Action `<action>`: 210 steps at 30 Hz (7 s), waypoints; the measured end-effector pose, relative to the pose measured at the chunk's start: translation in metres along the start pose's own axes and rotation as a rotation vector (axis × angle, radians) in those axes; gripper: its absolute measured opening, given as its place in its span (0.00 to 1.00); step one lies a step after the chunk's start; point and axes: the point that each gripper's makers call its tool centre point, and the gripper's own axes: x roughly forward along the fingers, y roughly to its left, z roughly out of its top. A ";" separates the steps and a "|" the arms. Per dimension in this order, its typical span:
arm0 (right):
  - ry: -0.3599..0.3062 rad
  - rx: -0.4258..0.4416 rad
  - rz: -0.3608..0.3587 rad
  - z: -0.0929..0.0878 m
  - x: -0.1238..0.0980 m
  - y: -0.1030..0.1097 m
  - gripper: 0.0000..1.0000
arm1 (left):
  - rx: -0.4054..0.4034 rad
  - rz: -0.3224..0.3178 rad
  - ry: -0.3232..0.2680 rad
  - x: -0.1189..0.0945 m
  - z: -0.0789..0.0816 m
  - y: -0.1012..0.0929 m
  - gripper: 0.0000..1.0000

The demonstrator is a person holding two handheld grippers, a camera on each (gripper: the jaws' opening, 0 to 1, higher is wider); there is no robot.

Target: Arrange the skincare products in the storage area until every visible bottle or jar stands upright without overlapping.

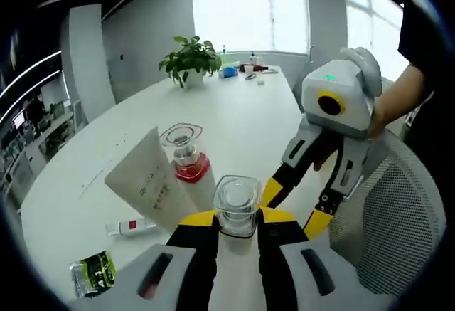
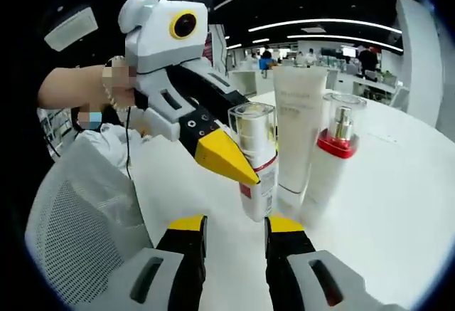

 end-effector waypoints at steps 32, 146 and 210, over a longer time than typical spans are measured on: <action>0.022 0.083 -0.040 -0.013 0.000 -0.013 0.22 | -0.010 0.003 0.021 0.019 -0.025 0.010 0.19; -0.216 0.073 -0.230 0.102 -0.094 -0.075 0.99 | -0.675 0.527 -0.186 -0.221 -0.100 0.023 0.97; 0.744 -0.053 0.130 0.052 0.157 -0.116 0.35 | -0.832 0.411 0.018 -0.161 -0.169 0.035 0.79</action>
